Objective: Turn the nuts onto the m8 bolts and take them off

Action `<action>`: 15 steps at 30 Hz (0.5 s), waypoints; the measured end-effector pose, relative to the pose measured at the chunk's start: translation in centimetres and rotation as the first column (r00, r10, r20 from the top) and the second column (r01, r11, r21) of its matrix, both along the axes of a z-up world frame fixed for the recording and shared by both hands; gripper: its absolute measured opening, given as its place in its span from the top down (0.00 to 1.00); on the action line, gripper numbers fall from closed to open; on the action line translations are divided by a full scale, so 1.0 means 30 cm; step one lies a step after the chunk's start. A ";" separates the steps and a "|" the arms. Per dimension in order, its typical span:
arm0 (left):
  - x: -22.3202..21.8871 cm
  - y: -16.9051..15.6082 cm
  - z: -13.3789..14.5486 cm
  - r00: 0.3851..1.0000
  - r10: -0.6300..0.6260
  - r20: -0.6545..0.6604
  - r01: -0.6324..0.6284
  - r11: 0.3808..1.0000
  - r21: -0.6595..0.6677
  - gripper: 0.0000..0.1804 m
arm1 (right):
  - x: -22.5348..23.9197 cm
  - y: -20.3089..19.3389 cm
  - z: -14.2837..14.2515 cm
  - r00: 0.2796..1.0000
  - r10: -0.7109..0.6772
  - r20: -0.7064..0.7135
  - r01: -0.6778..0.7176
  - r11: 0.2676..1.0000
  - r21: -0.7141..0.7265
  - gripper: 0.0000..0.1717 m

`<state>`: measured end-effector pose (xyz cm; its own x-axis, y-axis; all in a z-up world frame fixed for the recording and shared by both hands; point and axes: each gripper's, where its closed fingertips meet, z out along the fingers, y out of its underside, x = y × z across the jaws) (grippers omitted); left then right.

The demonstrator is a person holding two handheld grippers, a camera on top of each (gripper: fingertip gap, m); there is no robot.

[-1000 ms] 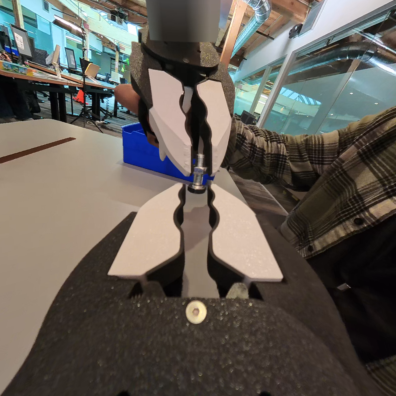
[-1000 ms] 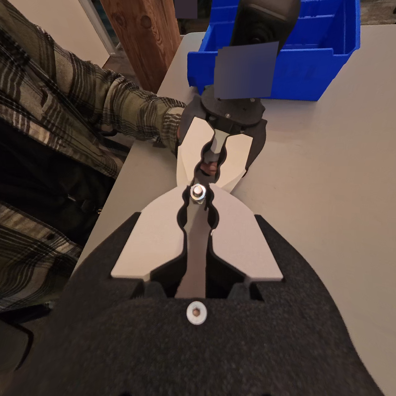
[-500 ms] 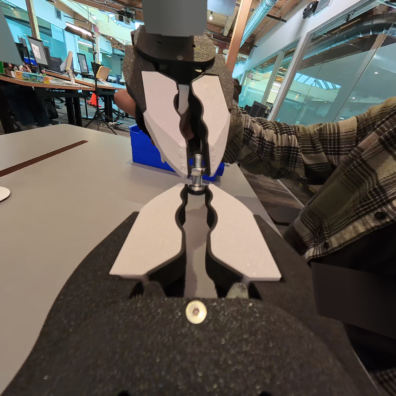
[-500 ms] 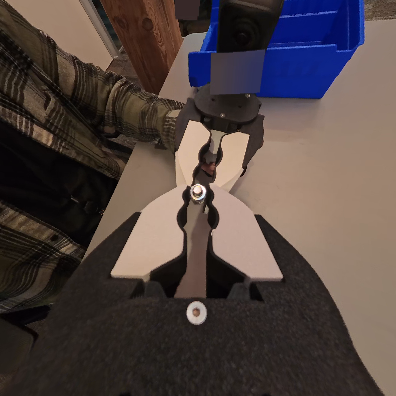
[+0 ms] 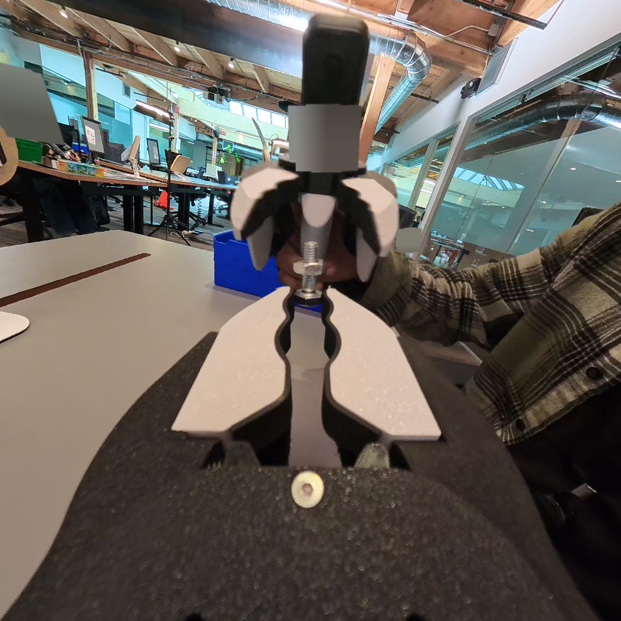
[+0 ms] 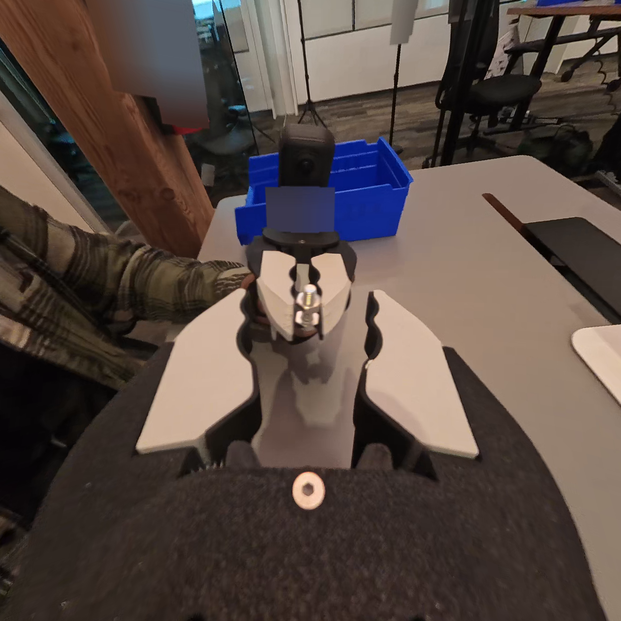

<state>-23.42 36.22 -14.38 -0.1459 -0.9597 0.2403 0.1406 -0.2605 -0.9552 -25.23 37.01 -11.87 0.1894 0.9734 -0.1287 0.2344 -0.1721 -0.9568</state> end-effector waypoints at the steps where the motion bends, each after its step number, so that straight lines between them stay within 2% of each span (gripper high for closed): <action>1: 0.000 -0.003 0.003 1.000 0.000 0.005 0.000 1.000 0.004 0.92 | -0.005 -0.014 -0.001 1.000 -0.012 -0.020 0.012 1.000 -0.002 0.61; 4: 0.007 -0.016 0.001 1.000 -0.008 -0.002 0.008 1.000 0.020 0.92 | -0.004 -0.009 -0.002 0.995 -0.092 -0.043 0.094 0.995 0.029 0.57; 10: 0.012 -0.049 0.021 0.999 -0.036 0.016 0.036 0.999 0.040 0.92 | 0.053 0.061 -0.025 0.974 -0.222 0.045 0.219 0.973 0.065 0.50; 13: -0.001 -0.043 0.031 0.998 -0.042 0.041 0.041 0.999 0.022 0.92 | 0.091 0.069 0.003 0.963 -0.261 0.058 0.253 0.960 0.123 0.55; 15: -0.004 -0.038 0.036 0.998 -0.040 0.052 0.039 0.999 0.011 0.92 | 0.077 0.053 0.037 0.973 -0.231 0.013 0.228 0.967 0.114 0.55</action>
<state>-23.55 35.08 -13.31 -0.1961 -0.9551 0.2219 0.1805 -0.2576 -0.9492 -22.92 38.59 -10.77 0.4112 0.9114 -0.0144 0.2264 -0.1175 -0.9669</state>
